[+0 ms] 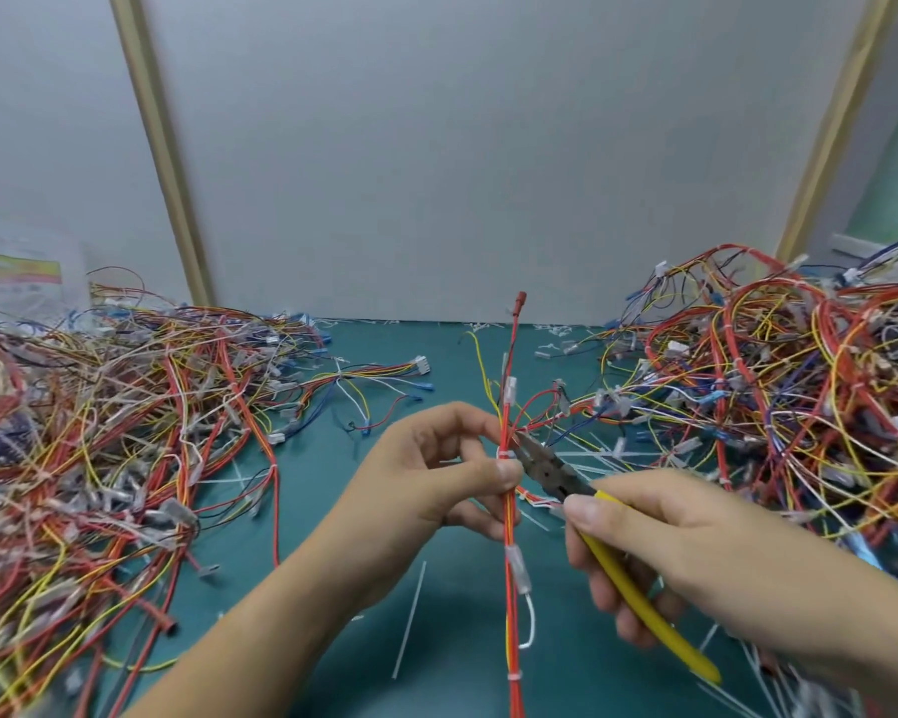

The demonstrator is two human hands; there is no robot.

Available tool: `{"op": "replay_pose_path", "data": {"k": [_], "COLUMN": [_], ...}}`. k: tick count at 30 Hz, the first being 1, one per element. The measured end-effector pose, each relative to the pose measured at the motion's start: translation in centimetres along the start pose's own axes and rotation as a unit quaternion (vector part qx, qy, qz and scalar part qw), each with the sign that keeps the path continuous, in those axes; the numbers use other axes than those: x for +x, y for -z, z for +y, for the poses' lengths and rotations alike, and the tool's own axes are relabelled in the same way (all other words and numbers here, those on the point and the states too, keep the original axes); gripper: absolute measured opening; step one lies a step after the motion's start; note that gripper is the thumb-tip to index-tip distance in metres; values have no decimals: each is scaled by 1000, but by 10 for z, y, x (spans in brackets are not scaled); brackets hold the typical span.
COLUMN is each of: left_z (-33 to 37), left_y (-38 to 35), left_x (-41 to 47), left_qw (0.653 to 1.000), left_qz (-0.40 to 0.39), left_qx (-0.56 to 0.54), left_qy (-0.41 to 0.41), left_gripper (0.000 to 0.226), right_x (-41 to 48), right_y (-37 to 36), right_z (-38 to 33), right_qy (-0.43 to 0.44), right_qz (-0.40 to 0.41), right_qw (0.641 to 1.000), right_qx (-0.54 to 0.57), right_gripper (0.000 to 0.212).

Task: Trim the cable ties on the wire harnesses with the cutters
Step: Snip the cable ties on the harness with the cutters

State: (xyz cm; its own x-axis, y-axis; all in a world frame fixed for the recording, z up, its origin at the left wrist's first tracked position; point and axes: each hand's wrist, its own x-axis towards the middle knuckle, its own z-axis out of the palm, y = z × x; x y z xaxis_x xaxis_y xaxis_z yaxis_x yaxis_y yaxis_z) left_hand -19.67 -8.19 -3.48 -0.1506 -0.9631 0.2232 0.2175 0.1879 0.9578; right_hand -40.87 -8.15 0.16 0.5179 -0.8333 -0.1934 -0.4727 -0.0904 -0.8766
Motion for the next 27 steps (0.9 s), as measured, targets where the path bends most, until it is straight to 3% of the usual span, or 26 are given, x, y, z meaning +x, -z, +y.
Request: {"op": "replay_pose_path", "data": {"k": [9, 27], "left_z": [2, 0], "left_y": [7, 9], "left_x": [2, 2], "left_qw": [999, 1000], "left_qz": [-27, -27], "left_qx": [-3, 5], "left_qy": [21, 11], "left_gripper": [27, 26], "right_x": [-3, -2], "right_y": [7, 5], "right_z": [0, 2], "right_qy": [-31, -30], "right_qz": [-23, -24], "right_qw": [998, 997], "right_qx": [-44, -71], "right_gripper": [40, 41]}}
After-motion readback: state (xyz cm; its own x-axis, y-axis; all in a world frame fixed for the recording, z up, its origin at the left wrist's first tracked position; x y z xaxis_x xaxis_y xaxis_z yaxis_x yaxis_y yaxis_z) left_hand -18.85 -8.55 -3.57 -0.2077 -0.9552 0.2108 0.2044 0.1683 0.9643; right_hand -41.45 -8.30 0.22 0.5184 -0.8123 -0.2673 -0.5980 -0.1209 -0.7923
